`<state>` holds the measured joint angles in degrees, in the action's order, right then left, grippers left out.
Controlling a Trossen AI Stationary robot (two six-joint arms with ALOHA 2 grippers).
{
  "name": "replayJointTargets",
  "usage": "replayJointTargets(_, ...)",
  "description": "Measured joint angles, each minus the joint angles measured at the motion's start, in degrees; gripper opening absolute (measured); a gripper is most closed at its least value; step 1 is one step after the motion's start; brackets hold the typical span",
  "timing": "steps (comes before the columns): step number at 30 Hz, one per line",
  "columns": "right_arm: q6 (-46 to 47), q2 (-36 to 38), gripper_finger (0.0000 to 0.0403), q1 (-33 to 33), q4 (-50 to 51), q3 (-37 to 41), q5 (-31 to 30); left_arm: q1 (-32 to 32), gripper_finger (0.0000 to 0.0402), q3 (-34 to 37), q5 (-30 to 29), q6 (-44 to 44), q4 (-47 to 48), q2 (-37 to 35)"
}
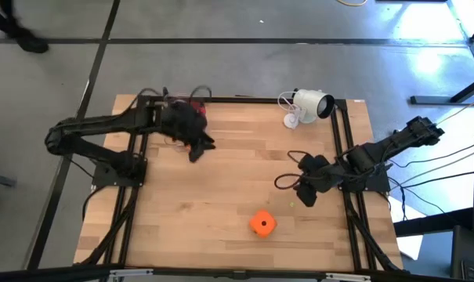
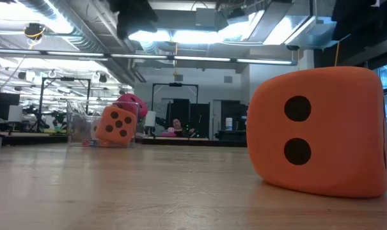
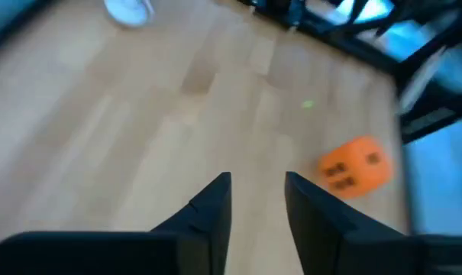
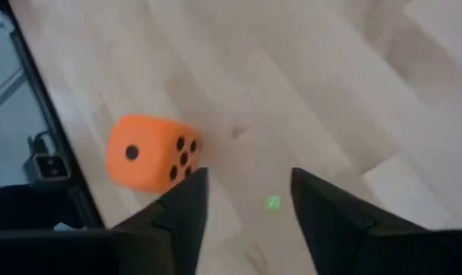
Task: Pick & Place Dice
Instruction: Put the large orange dice into the transparent bin
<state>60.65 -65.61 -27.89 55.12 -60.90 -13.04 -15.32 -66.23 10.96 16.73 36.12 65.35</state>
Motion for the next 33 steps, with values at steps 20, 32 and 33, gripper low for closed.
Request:
replayJointTargets(20,20.4,-21.5,0.0003,-9.7,-23.7,-0.6,15.0,28.6,0.0001,5.0,-19.9,2.6,0.2,6.2)
replayJointTargets(32,28.7,-30.6,0.0001,-10.7,-23.6,-0.9,15.9,30.9,0.0002,5.9,-19.7,1.6,-0.6,9.9)
replayJointTargets(33,28.7,-31.1,0.0001,-10.5,-23.6,-0.9,16.1,31.0,0.0003,5.9,-19.7,1.6,-0.6,9.9)
